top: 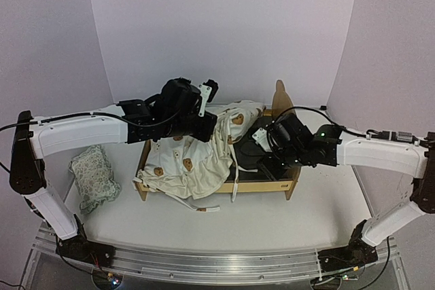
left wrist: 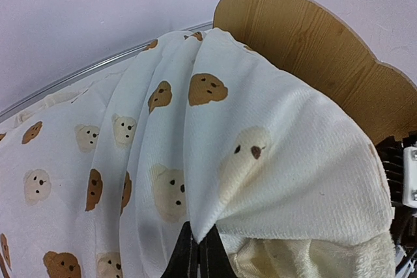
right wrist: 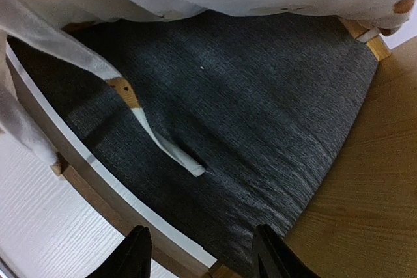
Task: Set up the pet bed
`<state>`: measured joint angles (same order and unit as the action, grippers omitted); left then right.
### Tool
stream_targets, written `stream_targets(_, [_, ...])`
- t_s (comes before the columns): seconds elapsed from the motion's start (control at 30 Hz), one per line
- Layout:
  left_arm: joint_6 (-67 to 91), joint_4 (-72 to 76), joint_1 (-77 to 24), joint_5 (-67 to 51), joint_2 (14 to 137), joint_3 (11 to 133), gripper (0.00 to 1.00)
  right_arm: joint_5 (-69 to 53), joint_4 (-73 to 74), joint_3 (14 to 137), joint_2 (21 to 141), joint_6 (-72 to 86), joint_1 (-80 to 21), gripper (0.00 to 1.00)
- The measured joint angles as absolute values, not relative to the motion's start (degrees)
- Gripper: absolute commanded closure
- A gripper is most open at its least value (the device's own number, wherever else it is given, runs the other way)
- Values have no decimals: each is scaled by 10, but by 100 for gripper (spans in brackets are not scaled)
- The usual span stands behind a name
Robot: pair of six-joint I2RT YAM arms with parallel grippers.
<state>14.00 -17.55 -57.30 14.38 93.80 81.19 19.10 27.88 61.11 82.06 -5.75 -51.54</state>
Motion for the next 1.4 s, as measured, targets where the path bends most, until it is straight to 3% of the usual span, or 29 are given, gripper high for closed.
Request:
stream_targets(0.47, [140,-176,-572,132,938,812,100,67,179,616,952,-118,-457,44])
stream_targets(0.8, [140,-176,-572,132,938,813,100,21,91,606,976,-141,-441,48])
stream_targets(0.9, [140,-176,-571,132,938,813,100,9,62,592,976,-143,-440,55])
stream_targets(1.13, [140,-176,-570,132,938,813,100,-14,24,588,990,-145,-439,89])
stream_targets(1.4, [140,-176,-569,132,938,813,100,-34,0,557,974,-117,-439,100])
